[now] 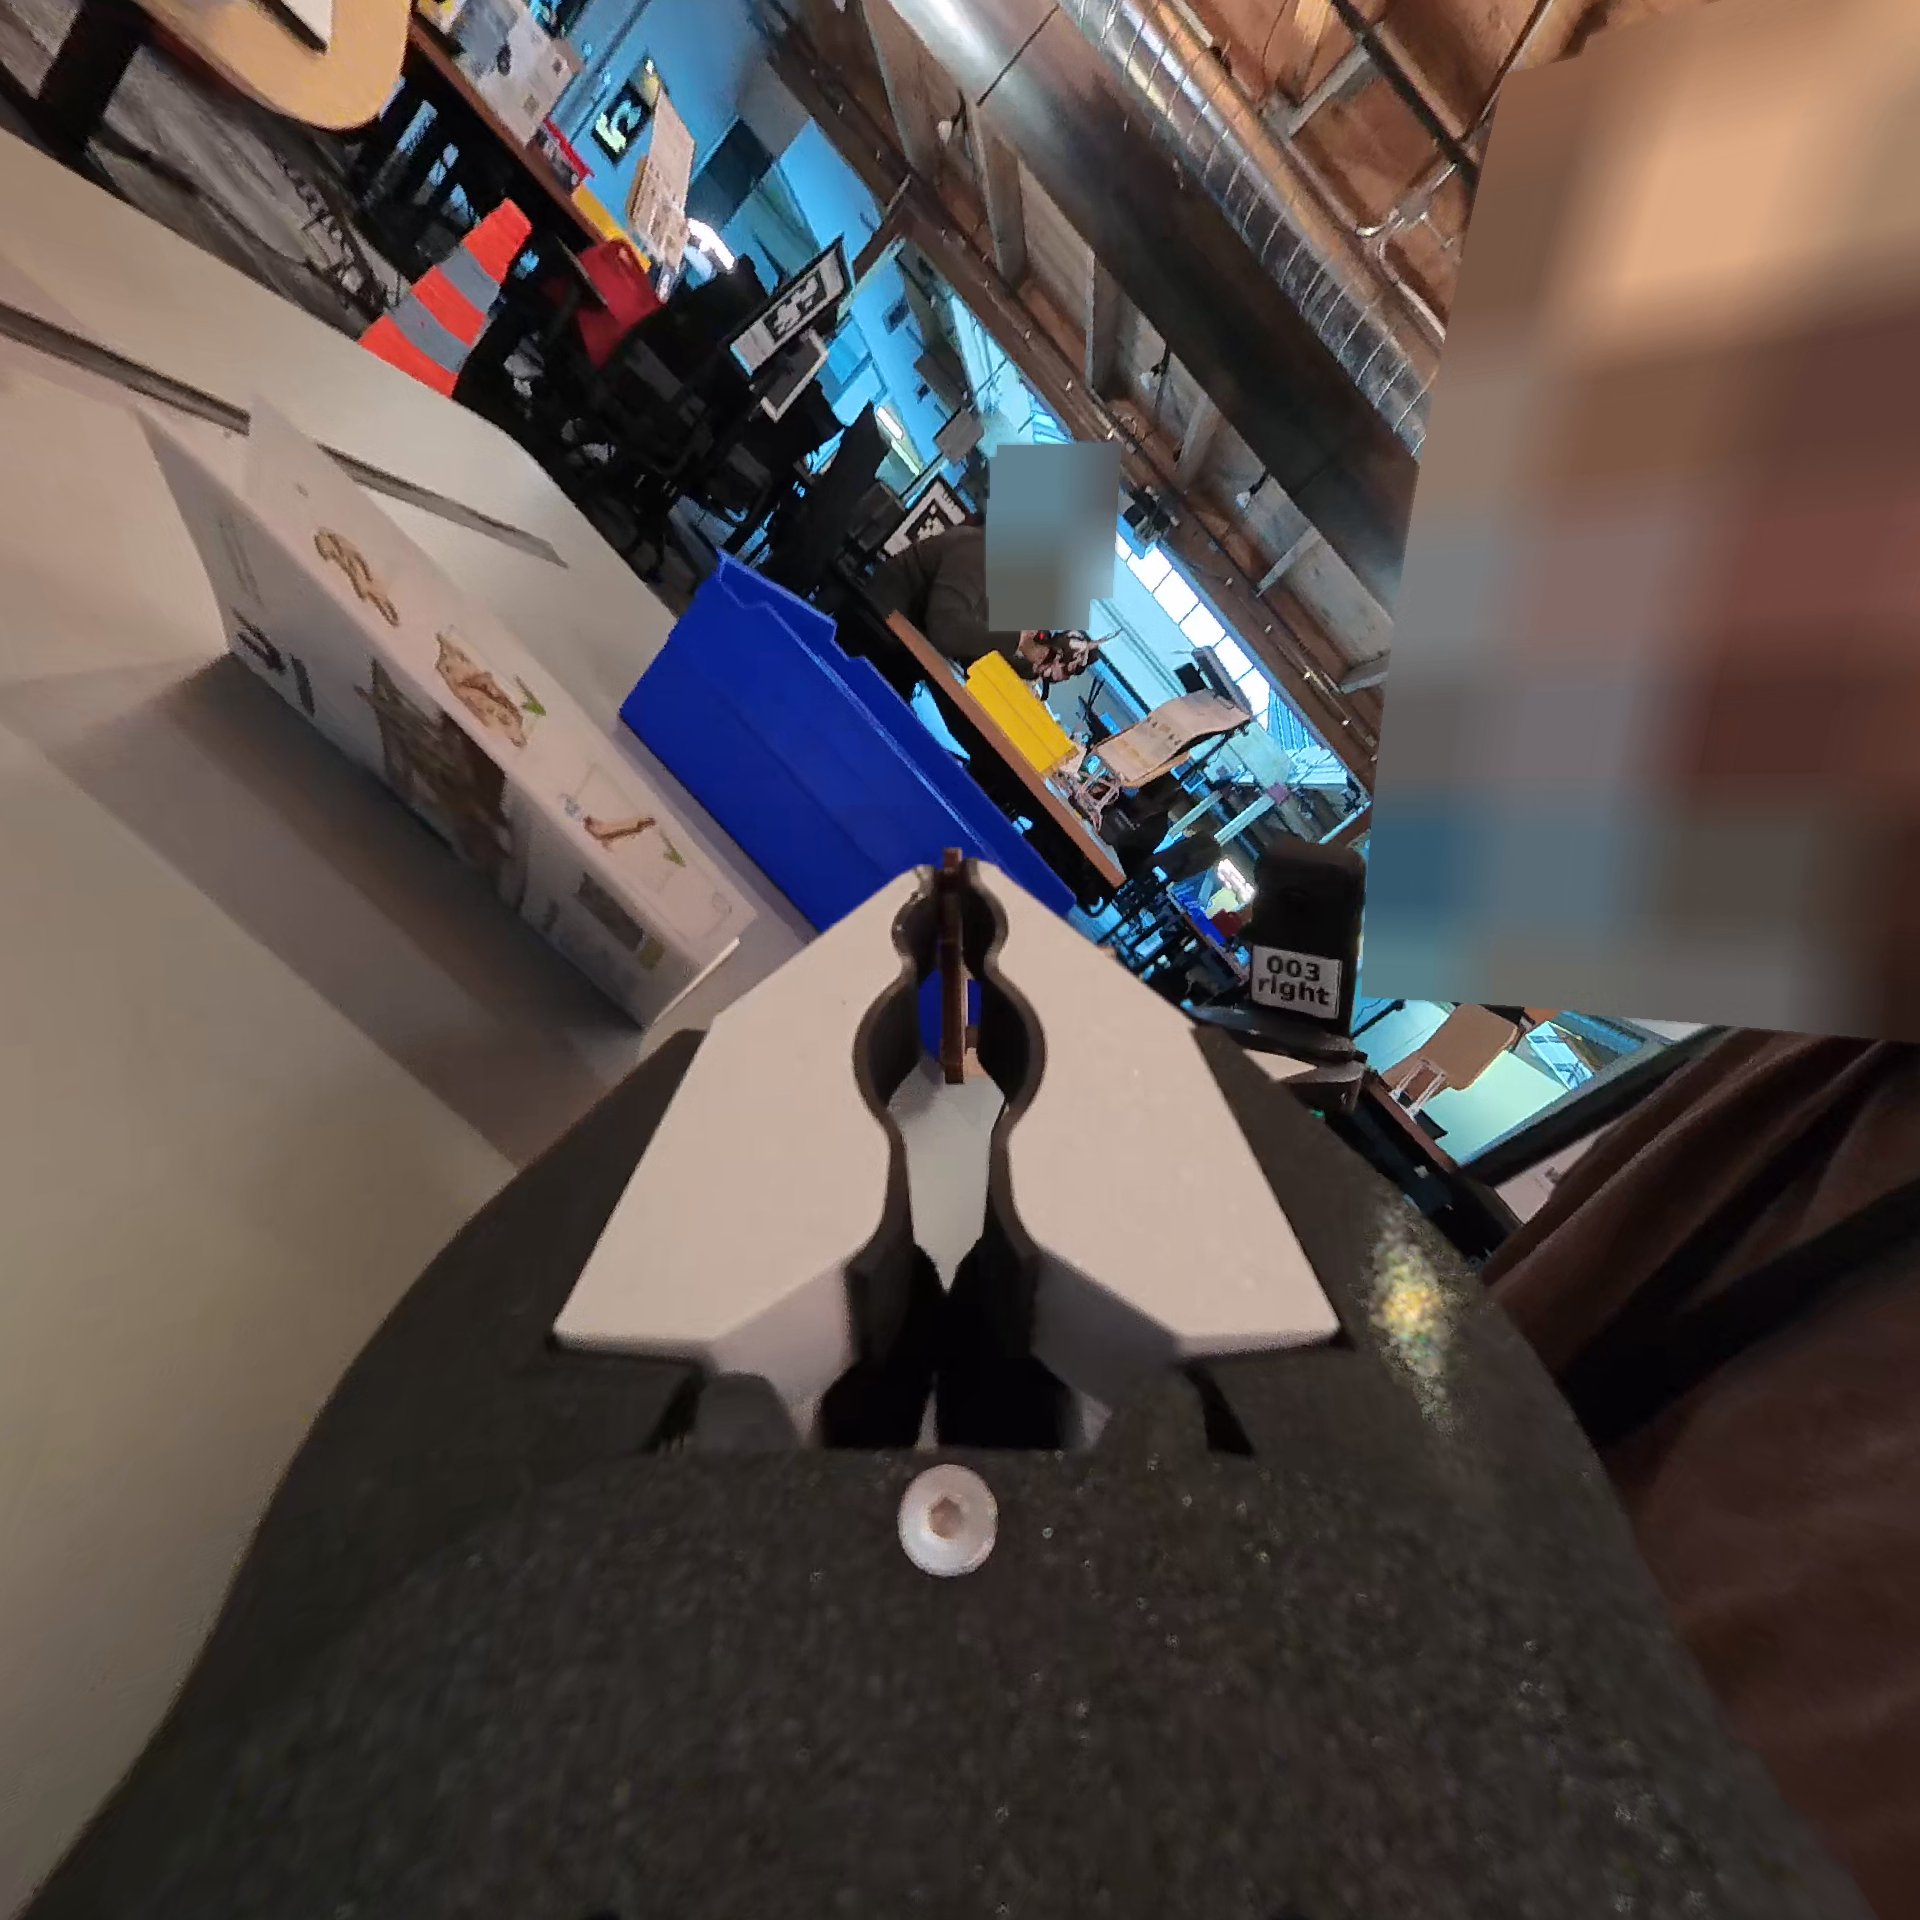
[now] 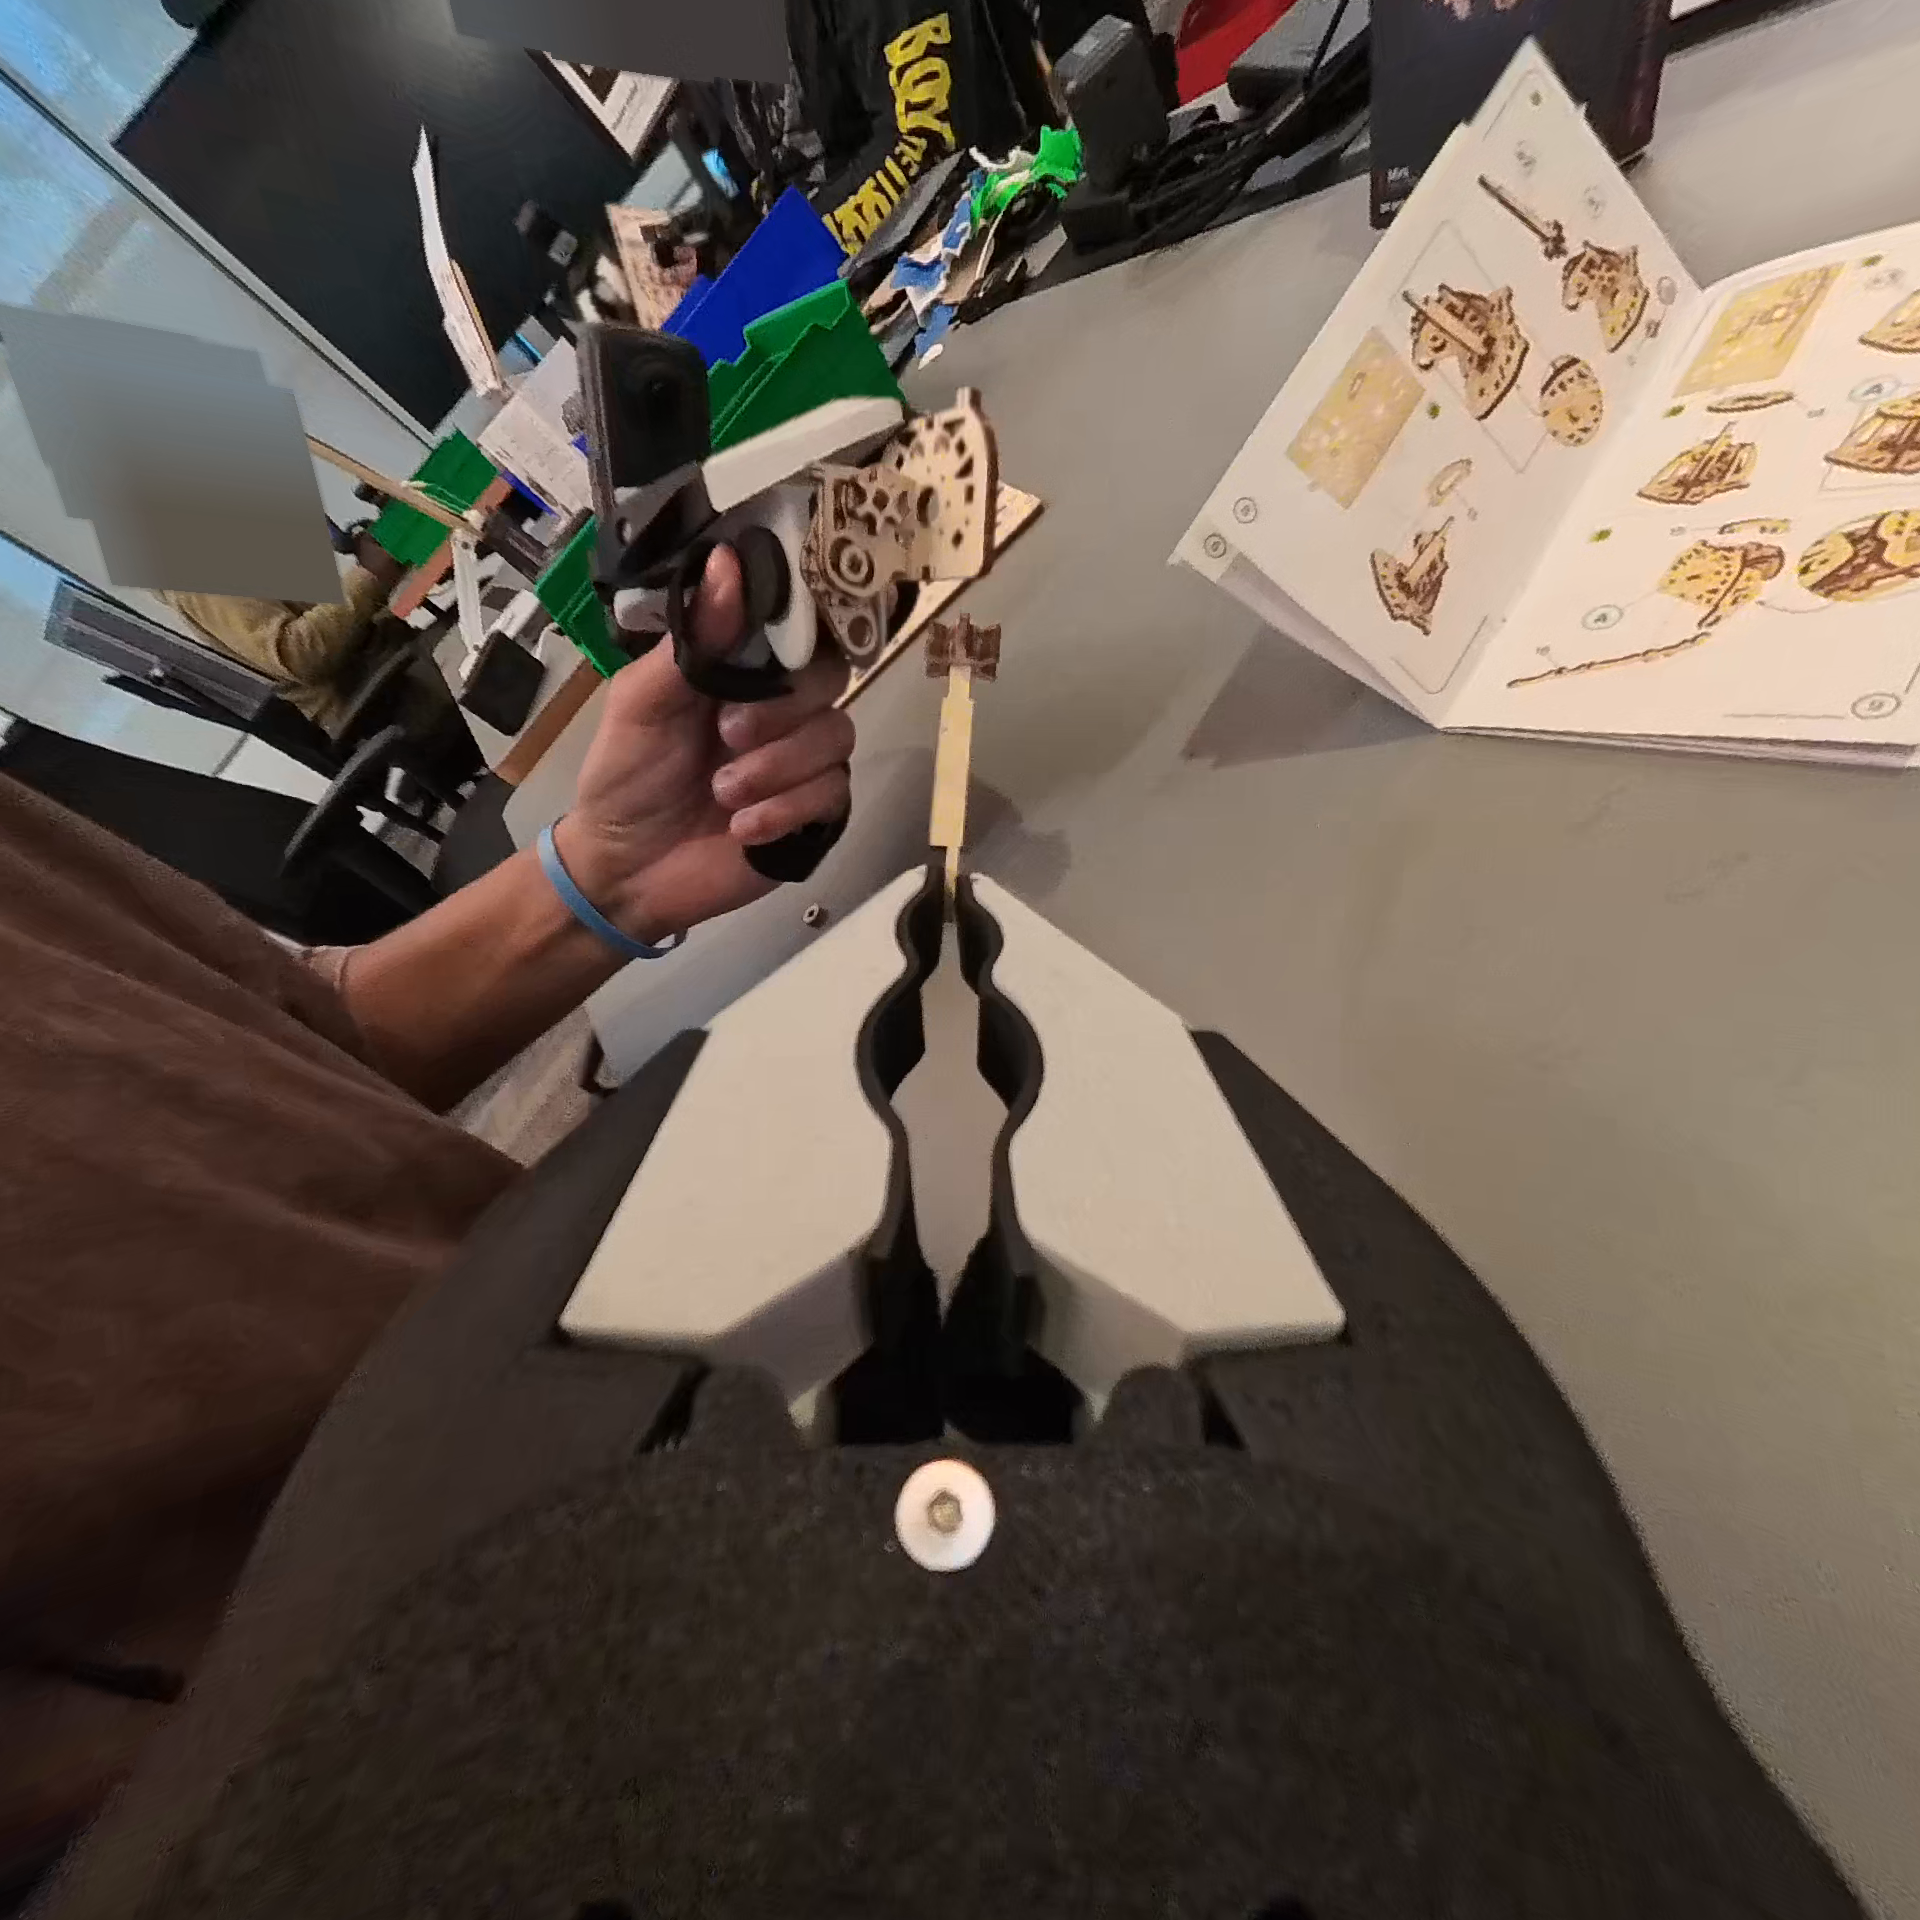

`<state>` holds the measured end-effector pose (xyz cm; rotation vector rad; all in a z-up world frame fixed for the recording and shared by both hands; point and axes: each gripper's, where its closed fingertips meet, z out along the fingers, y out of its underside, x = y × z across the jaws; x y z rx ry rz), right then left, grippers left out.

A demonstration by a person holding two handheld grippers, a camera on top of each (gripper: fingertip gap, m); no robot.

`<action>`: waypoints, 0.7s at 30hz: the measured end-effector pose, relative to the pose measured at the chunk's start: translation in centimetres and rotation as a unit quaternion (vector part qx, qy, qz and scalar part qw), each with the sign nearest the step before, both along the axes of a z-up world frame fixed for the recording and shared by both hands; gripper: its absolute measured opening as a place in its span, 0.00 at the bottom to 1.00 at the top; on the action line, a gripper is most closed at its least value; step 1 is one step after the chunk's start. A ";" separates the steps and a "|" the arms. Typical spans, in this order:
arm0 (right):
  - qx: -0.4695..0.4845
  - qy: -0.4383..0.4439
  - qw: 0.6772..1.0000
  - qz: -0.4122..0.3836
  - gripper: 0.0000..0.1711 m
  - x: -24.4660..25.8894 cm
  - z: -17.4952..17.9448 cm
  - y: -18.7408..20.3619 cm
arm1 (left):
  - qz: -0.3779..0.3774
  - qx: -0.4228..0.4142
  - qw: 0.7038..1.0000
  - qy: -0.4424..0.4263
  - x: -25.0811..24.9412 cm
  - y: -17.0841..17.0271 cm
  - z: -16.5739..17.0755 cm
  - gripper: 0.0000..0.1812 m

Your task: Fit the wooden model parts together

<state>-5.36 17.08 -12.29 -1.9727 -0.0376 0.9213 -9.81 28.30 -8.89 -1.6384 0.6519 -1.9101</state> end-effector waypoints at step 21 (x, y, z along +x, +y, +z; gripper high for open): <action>-0.026 0.035 0.998 -0.040 0.01 3.1 -1.0 0.2 | -0.027 0.050 0.998 0.028 4.5 -1.3 0.0 0.00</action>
